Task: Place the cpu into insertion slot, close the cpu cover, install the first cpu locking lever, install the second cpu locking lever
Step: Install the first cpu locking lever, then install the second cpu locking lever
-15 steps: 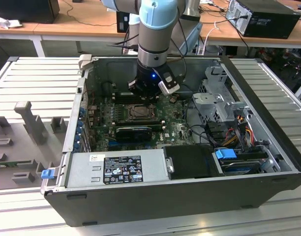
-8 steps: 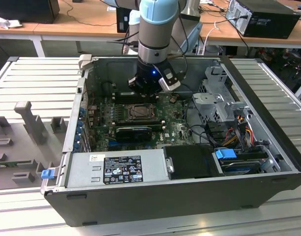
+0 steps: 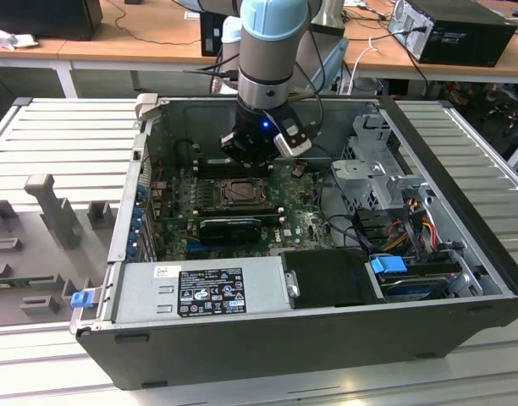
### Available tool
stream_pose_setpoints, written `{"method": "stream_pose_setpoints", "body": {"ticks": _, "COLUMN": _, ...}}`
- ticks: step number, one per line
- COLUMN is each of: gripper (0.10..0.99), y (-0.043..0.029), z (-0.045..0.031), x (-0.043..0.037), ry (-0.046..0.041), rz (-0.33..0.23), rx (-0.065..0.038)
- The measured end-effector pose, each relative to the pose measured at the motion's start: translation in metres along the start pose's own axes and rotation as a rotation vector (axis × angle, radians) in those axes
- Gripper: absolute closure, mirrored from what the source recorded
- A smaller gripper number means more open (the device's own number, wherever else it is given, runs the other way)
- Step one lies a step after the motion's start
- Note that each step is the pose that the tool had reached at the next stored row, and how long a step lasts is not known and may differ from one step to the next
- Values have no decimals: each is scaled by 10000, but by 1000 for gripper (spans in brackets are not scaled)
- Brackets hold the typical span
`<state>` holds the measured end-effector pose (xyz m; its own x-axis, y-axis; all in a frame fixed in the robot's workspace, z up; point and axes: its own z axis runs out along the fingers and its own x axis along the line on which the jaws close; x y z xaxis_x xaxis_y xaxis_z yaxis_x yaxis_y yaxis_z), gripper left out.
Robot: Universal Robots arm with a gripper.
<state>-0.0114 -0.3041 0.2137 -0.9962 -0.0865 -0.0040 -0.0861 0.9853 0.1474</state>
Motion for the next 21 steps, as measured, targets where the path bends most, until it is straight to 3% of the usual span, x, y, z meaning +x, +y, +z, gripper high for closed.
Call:
{"method": "stream_pose_setpoints", "body": {"ticks": 19, "gripper": 980, "y": -132, "z": -22, "x": 11, "ry": 0, "rz": 2, "rx": -11}}
{"method": "stream_pose_setpoints", "body": {"ticks": 21, "gripper": 980, "y": -116, "z": -135, "x": 10, "ry": 0, "rz": 0, "rx": -7}}
